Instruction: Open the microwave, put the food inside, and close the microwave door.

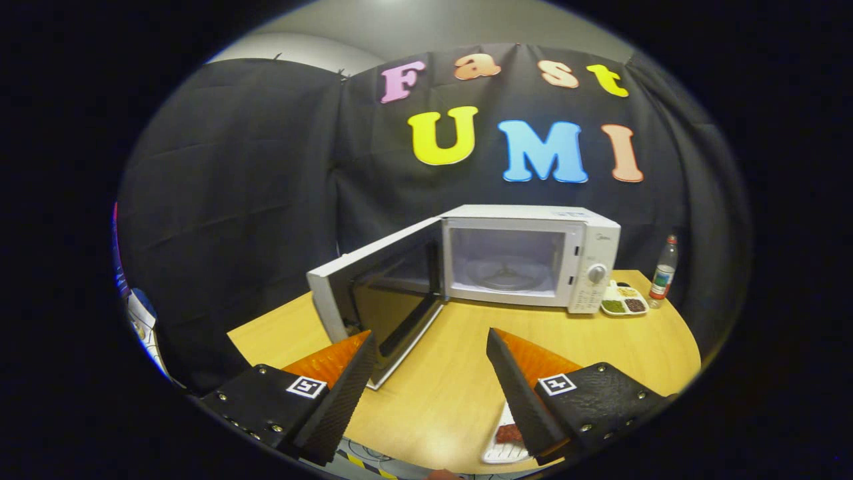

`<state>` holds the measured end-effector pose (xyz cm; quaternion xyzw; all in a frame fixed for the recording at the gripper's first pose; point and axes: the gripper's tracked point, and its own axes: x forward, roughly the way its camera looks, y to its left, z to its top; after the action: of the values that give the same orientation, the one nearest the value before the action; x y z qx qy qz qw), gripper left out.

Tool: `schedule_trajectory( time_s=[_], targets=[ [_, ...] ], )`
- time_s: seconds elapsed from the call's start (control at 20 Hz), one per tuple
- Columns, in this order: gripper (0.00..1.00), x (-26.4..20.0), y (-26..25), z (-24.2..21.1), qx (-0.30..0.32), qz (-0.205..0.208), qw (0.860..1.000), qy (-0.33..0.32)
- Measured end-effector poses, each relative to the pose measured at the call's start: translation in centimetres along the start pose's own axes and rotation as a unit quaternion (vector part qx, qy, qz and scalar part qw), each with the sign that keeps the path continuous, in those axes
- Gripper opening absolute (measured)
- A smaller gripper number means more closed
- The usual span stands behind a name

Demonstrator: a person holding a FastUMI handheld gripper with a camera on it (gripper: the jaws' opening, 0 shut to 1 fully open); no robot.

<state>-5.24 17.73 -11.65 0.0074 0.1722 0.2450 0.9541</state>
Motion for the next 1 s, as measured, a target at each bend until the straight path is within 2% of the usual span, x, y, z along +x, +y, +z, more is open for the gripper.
schedule_trajectory(
  time_s=[0.2,0.4,0.9,1.0],
  targets=[
    [1.00,-1.1,-5.5,-0.9,0.028,-0.052,0.998,0.003],
    [1.00,-1.8,-9.5,-3.4,0.065,-0.082,0.994,0.022],
    [0.99,-1.8,-11.6,-11.4,0.174,-0.079,0.975,0.113],
    [1.00,-2.0,-12.5,-12.0,0.192,-0.091,0.970,0.115]
  ],
)
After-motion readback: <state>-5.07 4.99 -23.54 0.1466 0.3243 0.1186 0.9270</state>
